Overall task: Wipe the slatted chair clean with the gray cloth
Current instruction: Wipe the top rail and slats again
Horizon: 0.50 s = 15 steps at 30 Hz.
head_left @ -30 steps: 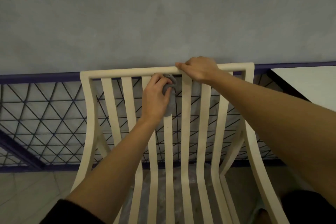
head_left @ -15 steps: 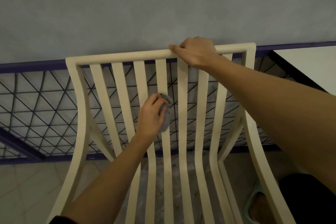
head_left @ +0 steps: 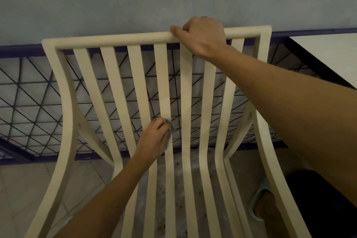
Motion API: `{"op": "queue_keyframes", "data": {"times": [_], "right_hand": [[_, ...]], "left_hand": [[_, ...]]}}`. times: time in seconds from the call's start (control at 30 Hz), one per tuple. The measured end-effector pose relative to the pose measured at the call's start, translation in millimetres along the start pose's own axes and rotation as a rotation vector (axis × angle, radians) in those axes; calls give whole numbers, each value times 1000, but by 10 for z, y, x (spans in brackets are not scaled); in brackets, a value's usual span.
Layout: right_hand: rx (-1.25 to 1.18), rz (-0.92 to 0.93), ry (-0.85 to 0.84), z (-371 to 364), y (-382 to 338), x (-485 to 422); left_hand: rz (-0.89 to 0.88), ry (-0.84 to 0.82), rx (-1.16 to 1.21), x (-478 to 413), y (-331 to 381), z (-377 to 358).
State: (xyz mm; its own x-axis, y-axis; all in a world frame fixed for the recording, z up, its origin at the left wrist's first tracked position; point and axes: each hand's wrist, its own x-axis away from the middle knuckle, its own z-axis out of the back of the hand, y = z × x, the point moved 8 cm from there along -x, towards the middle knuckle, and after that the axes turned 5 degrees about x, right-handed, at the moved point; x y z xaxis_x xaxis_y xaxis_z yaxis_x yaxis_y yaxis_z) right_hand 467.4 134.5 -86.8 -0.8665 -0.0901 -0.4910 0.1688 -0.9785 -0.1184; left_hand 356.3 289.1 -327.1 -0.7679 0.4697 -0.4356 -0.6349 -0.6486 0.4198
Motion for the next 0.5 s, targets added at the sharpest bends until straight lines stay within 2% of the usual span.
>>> {"op": "queue_keyframes", "data": {"times": [0.23, 0.4, 0.5], "right_hand": [[20, -33, 122, -2, 10, 48], [28, -27, 155, 37, -16, 55], [26, -34, 153, 45, -28, 63]], "left_hand": [[-84, -216, -80, 328, -80, -394], [-30, -394, -177, 651, -219, -766], [-56, -476, -218, 748, -219, -867]]}}
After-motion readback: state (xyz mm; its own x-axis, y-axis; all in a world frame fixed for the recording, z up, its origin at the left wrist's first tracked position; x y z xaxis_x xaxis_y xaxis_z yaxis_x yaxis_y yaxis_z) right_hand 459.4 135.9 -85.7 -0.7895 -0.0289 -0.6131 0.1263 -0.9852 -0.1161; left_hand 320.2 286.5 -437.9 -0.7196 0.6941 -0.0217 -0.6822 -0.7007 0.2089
